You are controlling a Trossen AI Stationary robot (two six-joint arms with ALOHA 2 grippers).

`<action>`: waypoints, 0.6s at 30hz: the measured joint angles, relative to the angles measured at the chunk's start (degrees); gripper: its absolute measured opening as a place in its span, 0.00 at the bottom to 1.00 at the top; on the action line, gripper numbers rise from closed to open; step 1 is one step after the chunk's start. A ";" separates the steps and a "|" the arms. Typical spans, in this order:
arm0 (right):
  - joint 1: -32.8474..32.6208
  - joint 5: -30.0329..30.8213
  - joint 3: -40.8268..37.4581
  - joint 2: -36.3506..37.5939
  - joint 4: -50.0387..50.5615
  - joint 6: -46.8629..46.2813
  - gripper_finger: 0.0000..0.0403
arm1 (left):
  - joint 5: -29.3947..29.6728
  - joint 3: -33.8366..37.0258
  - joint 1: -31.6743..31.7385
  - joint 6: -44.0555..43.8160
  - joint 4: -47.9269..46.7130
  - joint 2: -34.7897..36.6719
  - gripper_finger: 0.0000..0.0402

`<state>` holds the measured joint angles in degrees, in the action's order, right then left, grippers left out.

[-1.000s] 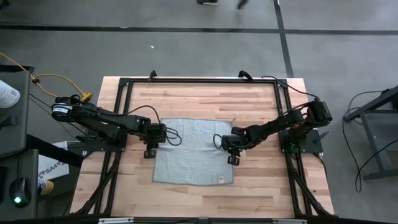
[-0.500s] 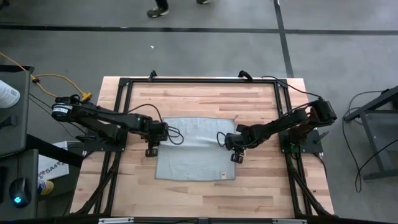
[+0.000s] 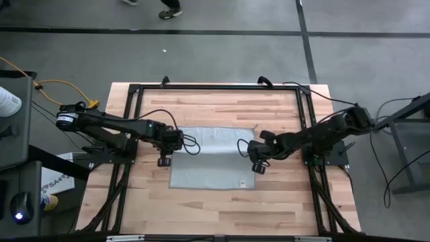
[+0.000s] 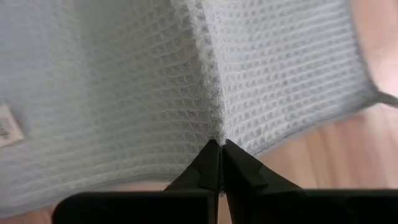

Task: Fold microfiber towels
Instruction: Fold the gray towel

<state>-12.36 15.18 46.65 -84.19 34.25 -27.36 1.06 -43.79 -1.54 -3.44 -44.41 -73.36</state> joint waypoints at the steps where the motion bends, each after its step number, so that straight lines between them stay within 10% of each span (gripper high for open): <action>1: -0.19 0.53 0.00 0.81 0.40 -0.20 0.01 | 0.00 -0.20 0.00 -0.02 -0.39 0.00 0.00; 18: -3.84 5.88 0.17 10.13 4.93 -4.36 0.01 | 10.33 -11.49 -0.84 -1.23 -12.99 1.85 0.00</action>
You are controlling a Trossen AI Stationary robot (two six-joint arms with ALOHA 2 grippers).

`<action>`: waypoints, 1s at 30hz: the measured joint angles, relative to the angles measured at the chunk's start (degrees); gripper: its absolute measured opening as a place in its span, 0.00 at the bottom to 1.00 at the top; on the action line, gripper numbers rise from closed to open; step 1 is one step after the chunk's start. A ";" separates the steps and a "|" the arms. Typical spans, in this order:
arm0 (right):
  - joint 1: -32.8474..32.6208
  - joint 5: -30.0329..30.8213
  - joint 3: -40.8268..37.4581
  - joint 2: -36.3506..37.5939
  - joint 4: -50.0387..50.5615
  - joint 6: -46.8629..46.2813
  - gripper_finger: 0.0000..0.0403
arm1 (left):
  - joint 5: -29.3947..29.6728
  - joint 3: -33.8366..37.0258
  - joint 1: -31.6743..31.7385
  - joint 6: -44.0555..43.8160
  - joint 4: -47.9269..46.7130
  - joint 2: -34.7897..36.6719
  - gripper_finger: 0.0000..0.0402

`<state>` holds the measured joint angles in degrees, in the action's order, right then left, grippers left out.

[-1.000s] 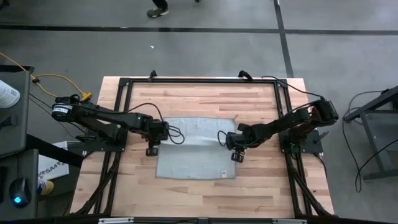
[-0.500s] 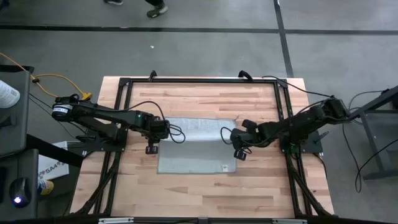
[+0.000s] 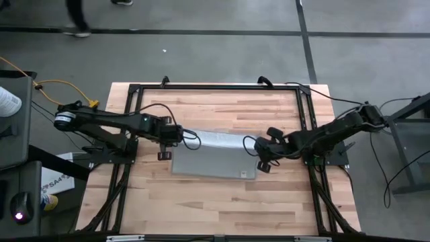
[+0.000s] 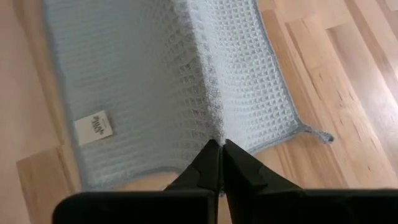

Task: Fold microfiber towels
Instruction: Fold the gray towel

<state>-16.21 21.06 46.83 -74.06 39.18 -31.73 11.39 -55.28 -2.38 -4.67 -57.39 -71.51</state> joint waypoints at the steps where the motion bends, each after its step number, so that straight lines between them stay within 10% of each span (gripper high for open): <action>1: -0.38 0.02 0.00 0.07 0.00 0.00 0.01 | 0.93 -0.85 -0.53 -0.17 -0.73 0.32 0.00; 30: -11.00 -1.73 9.59 0.48 -4.05 -1.98 0.01 | 6.90 -8.90 -22.90 -18.54 -8.76 1.80 0.00</action>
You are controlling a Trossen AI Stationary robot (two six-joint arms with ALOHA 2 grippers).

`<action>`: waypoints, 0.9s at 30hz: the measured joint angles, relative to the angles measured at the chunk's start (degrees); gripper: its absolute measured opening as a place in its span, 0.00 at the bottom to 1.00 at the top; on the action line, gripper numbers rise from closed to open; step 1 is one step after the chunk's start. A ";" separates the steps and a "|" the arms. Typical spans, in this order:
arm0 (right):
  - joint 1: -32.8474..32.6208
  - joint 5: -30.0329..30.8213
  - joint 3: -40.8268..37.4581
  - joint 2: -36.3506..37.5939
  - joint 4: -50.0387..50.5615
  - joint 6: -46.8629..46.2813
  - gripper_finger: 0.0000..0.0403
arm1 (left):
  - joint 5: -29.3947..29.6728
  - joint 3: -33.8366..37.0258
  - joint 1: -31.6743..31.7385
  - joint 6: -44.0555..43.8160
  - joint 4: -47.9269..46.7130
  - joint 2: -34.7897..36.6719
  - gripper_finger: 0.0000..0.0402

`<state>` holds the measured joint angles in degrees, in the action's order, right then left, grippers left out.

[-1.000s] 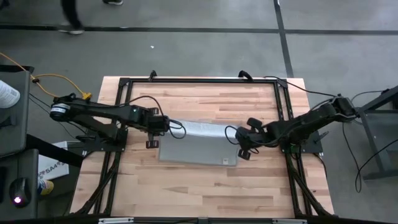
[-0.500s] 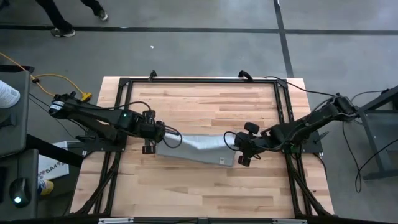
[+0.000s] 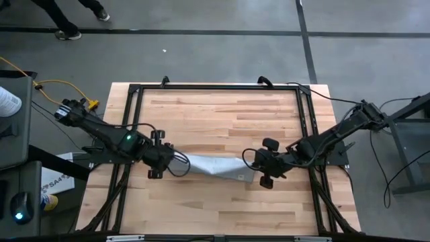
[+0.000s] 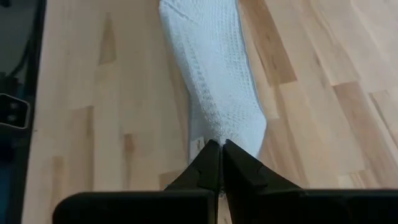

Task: Fold microfiber towels
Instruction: Fold the gray towel

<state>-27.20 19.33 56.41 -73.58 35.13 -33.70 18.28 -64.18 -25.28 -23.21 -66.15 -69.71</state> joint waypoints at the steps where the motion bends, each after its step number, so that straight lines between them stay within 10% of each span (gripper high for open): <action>1: -0.28 -0.02 0.12 0.00 -0.01 -0.52 0.01 | 0.41 0.00 -0.57 -0.45 -0.02 0.00 0.00; 19: -7.58 -11.13 0.38 0.00 -9.06 -5.87 0.01 | -9.15 -0.56 -10.64 -6.83 6.84 -0.06 0.00; 27: -9.31 -8.66 0.42 0.00 -8.59 -7.27 0.01 | -4.14 -5.35 -14.09 -3.81 6.45 0.15 0.00</action>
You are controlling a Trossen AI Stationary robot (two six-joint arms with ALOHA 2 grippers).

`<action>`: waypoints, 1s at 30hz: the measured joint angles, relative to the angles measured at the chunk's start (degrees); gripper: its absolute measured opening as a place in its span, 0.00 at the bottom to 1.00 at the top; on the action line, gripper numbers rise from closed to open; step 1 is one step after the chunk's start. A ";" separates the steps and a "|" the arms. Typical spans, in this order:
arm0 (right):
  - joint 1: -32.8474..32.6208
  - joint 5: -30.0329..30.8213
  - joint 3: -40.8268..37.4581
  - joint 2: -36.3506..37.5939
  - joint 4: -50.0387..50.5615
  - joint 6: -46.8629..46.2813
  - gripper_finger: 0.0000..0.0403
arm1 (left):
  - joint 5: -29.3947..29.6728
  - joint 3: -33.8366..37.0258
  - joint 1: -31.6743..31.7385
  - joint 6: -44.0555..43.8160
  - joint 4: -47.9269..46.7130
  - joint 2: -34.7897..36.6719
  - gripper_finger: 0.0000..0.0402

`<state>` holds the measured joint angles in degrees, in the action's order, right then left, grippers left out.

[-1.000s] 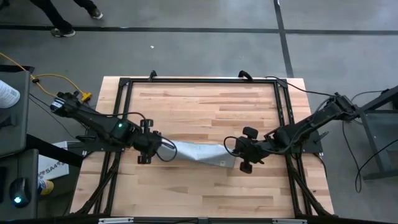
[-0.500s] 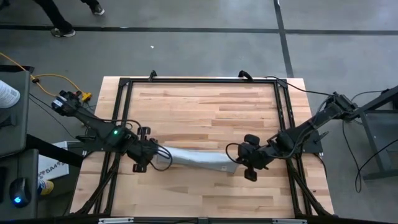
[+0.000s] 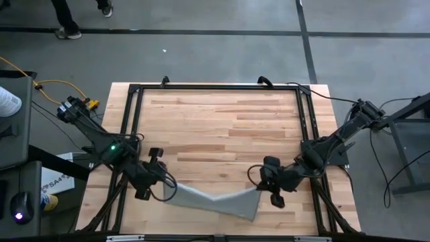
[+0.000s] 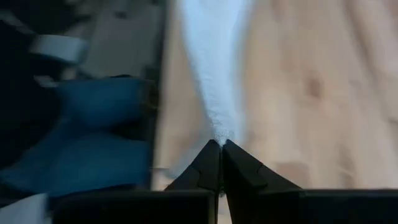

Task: Fold microfiber towels
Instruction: Fold the gray towel

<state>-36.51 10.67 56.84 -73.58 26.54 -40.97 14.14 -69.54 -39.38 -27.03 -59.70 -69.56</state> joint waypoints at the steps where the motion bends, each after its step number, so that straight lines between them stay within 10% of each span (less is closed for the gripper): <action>1: 0.52 1.07 0.00 0.00 2.41 -1.24 0.01 | 0.45 0.04 0.08 -0.04 -1.43 0.04 0.00; 17: 13.93 1.41 -4.41 -1.30 14.54 -3.21 0.01 | -5.08 25.80 20.28 8.82 13.47 0.05 0.00; 30: 13.56 -5.31 -5.27 -3.74 6.70 0.28 0.01 | -13.89 21.96 21.37 10.45 13.92 0.06 0.00</action>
<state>-22.95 5.37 51.57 -77.32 33.24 -40.69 0.25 -47.58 -18.00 -16.58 -45.78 -69.49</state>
